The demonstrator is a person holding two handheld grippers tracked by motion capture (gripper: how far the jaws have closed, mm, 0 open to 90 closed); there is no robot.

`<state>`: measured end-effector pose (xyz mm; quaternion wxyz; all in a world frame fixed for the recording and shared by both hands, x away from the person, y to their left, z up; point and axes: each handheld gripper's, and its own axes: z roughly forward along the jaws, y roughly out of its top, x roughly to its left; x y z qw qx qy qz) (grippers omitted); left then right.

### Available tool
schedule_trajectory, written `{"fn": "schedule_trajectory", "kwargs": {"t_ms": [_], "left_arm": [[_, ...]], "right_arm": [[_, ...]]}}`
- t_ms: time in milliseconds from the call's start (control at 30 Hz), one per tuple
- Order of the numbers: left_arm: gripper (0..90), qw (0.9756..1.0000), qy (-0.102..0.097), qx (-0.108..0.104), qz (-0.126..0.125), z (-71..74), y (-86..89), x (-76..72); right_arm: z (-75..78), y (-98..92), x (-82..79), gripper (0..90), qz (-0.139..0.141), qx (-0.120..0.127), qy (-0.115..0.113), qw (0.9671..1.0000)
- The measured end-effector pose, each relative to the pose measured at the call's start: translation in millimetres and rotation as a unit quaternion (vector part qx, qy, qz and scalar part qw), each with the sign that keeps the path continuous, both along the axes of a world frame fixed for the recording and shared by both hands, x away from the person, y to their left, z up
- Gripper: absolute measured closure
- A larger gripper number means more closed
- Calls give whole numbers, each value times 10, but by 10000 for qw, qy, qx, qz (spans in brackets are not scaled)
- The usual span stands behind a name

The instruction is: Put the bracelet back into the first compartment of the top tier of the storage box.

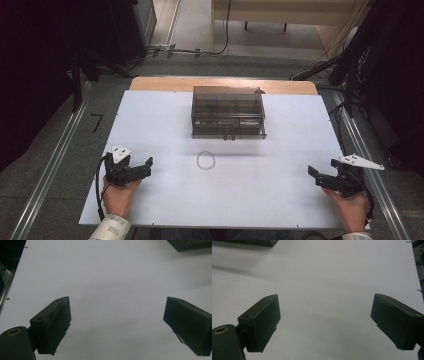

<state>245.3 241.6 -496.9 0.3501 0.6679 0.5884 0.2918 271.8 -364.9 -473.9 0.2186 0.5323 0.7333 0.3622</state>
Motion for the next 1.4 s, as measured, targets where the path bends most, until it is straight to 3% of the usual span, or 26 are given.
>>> {"fn": "schedule_trajectory", "kwargs": {"t_ms": [33, 133, 200, 400, 567, 1400], "left_arm": [[90, 10000, 0, 0, 0, 0, 0, 0], [141, 9993, -372, -68, -17, 48, -12, -63], [143, 9990, -443, -93, -35, 61, -18, -79], [143, 9989, -439, -128, -80, 58, -27, -74], [151, 9982, -483, -312, -164, 63, -33, -80], [152, 9974, -488, -304, -431, 59, -202, -38]], "right_arm": [[0, -1, -1, 74, -5, -2, 7, 10000], [-10, -2, 4, 74, -32, -3, 80, 10000], [-21, -2, 7, 74, -28, -7, 125, 9999], [-12, -3, -3, 74, 7, 22, 92, 10000], [-25, -6, 4, 74, -3, 28, 118, 9999], [-36, -13, 12, 74, -44, -2, 171, 9998]]}}
